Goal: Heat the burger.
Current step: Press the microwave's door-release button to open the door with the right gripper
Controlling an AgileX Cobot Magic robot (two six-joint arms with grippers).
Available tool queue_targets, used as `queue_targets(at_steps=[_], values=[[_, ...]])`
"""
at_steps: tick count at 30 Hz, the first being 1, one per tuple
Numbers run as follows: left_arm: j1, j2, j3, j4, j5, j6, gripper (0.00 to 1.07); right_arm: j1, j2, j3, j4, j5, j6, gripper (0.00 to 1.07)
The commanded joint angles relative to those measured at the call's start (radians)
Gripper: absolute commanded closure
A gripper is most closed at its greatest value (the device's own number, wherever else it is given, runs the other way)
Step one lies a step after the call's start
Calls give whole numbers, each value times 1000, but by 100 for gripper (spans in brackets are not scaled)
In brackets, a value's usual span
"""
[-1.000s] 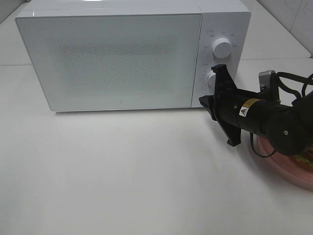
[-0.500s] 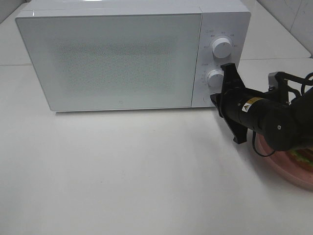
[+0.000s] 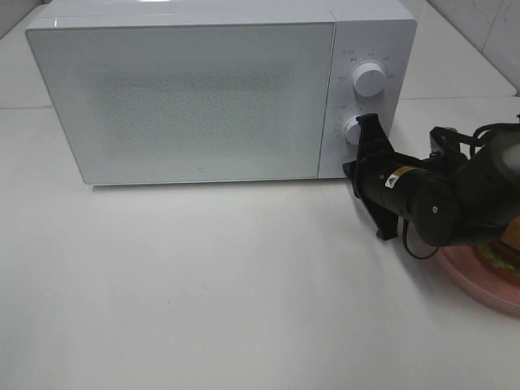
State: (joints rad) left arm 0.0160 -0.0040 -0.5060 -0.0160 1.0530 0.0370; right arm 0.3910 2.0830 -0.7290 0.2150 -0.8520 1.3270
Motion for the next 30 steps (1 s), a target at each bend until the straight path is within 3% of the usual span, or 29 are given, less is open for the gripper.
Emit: queue_targets(at_steps=[1,30], values=[[3,-21,2,-5,-13,-1,106,3,3,-16,19,-52,-18,107],[3,-21,2,-5,-13,-1,106,-9,3,-156,10,-96,-63,107]])
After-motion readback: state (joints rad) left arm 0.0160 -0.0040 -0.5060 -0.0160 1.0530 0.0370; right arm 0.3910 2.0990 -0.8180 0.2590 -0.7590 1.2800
